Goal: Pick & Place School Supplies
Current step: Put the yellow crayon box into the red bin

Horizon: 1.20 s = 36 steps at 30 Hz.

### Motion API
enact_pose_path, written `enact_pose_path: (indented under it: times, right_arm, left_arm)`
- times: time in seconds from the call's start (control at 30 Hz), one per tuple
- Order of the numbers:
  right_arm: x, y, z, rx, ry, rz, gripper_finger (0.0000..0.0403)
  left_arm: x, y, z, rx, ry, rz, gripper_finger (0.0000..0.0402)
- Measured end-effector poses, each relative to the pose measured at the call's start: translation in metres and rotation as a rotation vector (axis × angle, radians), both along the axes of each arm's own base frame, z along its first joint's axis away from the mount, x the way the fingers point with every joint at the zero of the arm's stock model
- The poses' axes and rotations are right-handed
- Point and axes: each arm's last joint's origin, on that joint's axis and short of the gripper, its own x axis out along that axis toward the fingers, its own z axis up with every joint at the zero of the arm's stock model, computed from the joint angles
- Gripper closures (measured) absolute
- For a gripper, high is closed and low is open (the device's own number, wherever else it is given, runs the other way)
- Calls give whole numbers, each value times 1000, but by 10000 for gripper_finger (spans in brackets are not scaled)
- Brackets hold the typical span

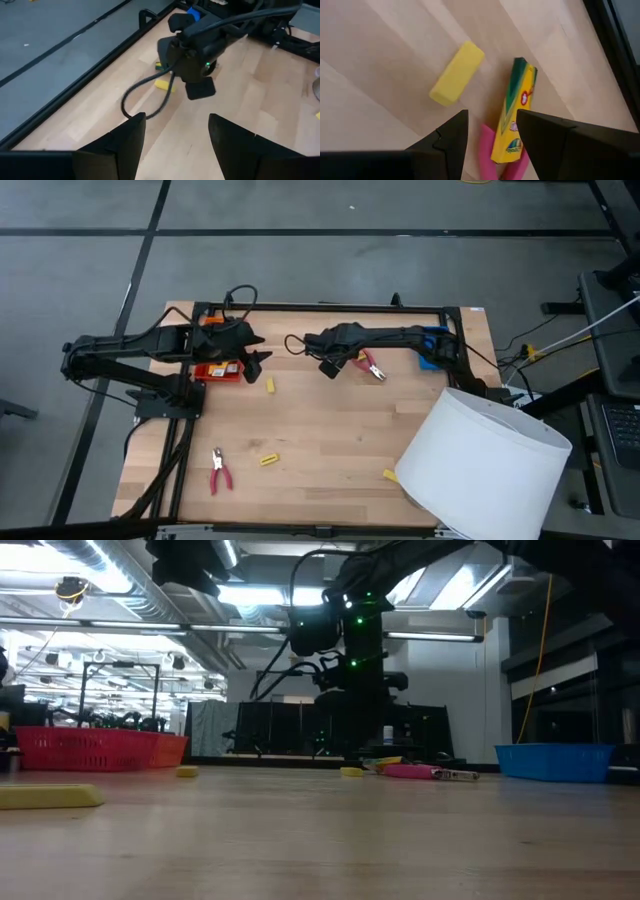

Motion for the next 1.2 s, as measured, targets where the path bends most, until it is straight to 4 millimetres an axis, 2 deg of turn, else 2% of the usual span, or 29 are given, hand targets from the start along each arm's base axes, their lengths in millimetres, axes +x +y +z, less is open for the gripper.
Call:
enact_pose_path:
  times: [0.33,0.73,0.97,1.2]
  right_arm:
    - [0,-1,1,-35,3,-1,227]
    - [-3,-1,1,-89,63,24,174]
    - [0,-1,-23,-67,128,39,174]
    - [3,2,-36,-73,143,62,174]
  left_arm:
    - [3,-1,4,-33,-63,-8,187]
    - [4,-1,4,-111,-107,24,187]
    - [5,-2,7,-155,-149,23,187]
    - [7,-2,8,-174,-179,20,187]
